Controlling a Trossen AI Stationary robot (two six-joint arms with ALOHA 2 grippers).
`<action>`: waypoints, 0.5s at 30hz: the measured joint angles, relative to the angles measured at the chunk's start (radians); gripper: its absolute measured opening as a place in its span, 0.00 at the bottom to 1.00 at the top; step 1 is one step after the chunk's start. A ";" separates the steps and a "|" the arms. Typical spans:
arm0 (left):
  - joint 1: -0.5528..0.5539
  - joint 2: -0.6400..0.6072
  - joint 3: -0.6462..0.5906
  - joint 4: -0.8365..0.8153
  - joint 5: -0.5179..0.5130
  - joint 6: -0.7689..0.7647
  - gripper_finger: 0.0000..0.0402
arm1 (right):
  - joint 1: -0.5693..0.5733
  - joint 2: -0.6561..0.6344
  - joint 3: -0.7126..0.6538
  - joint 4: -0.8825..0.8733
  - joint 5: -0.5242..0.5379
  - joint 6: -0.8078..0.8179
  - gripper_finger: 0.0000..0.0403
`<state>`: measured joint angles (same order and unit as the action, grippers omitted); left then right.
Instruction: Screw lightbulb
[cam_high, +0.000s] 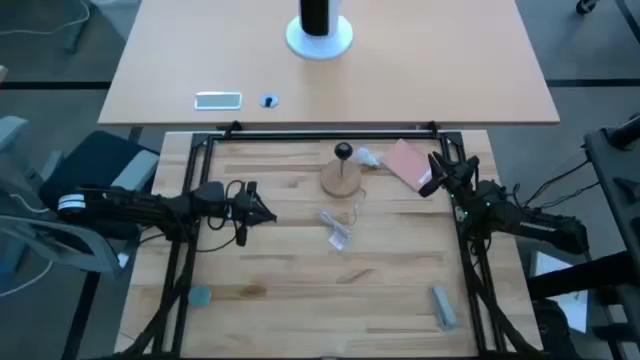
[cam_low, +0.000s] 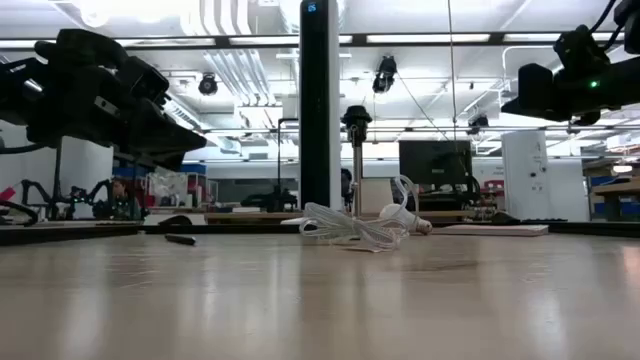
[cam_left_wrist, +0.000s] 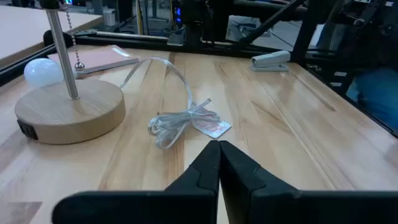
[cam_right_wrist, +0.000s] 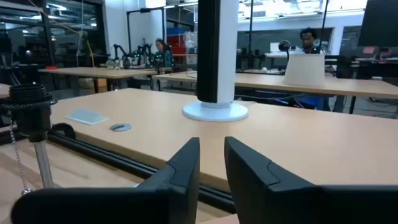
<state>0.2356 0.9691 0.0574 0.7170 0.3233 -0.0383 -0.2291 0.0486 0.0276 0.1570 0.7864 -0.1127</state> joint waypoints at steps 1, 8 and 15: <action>0.000 0.000 0.000 0.000 0.000 0.000 0.00 | 0.000 0.000 0.000 0.000 0.000 0.000 0.16; 0.000 0.000 0.000 0.000 0.000 0.000 0.00 | 0.000 0.000 0.000 0.000 0.000 0.000 0.12; 0.000 0.000 0.000 0.000 0.000 0.000 0.00 | 0.000 0.000 0.000 0.000 0.000 0.000 0.15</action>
<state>0.2352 0.9691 0.0575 0.7174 0.3230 -0.0383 -0.2291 0.0486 0.0276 0.1570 0.7864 -0.1127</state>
